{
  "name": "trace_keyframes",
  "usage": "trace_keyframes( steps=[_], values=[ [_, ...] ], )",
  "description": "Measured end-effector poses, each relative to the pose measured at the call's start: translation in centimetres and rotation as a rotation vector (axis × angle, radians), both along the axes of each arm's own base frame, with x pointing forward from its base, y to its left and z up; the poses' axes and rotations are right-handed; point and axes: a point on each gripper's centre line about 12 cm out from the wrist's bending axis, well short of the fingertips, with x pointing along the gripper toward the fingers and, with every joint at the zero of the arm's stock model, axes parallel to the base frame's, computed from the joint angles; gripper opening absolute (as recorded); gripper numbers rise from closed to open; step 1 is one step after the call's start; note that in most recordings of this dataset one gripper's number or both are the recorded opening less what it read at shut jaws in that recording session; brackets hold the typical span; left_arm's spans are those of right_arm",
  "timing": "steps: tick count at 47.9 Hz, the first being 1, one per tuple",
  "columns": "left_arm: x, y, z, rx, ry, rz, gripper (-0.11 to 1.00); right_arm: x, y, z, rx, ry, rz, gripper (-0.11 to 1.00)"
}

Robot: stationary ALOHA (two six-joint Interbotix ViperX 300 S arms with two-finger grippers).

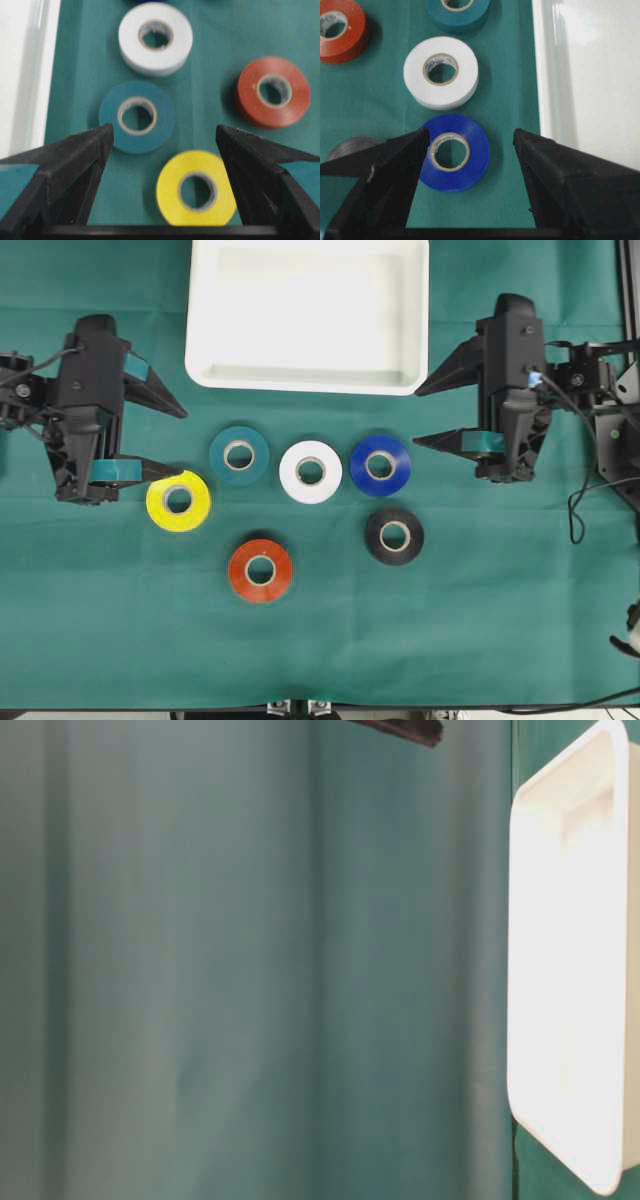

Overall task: Put the tape alternately from left to right into the white case.
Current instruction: 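Lower the right gripper onto the blue tape roll and grasp it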

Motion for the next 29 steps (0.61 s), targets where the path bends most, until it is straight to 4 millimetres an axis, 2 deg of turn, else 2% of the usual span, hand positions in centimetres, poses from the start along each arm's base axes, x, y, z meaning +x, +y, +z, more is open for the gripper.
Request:
trace_keyframes(
  steps=[29],
  values=[
    [0.08,-0.01,-0.29,0.001,0.018,0.0,0.84,0.99,0.65,-0.92,-0.001,0.04,0.021,0.77]
  ],
)
